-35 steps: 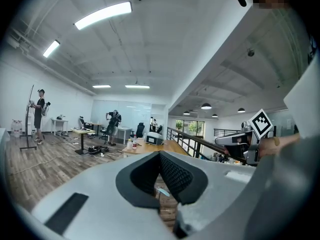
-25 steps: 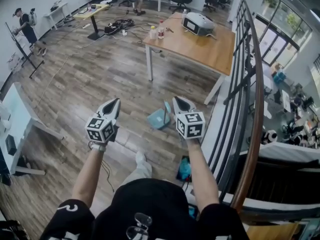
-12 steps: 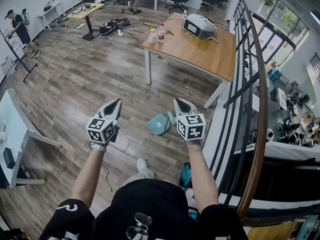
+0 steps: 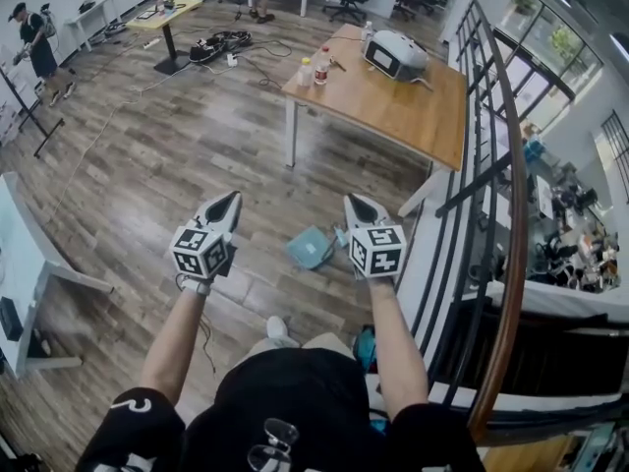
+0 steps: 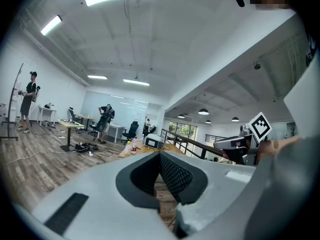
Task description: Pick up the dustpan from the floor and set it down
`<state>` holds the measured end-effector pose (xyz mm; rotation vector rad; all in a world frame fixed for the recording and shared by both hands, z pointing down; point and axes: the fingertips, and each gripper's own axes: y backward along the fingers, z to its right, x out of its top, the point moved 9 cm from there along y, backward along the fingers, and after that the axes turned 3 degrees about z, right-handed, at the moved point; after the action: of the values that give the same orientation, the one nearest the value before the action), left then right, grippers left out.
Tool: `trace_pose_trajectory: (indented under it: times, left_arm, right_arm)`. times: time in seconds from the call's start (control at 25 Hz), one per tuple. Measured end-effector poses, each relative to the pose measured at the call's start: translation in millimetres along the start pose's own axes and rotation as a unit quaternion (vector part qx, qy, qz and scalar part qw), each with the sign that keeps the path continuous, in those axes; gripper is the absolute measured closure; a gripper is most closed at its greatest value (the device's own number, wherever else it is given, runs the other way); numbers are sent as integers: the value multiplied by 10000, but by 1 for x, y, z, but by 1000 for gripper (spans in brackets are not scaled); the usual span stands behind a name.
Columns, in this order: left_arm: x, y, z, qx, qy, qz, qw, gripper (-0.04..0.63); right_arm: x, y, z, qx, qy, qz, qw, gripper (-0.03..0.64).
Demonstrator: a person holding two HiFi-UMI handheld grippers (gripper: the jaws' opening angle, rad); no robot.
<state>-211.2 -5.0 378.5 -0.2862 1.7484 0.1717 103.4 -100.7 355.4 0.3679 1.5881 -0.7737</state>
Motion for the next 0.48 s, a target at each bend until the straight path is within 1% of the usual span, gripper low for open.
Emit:
trace_pose_trajectory:
  times: [0.2, 0.48]
  left_arm:
    - [-1, -3, -17, 27, 90, 42, 9999, 597]
    - [-3, -14, -27, 36, 134, 53, 9999, 597]
  right_arm:
    - [3, -12, -2, -45, 25, -44, 10000, 621]
    - [6, -25, 2, -63, 50, -38, 10000, 620]
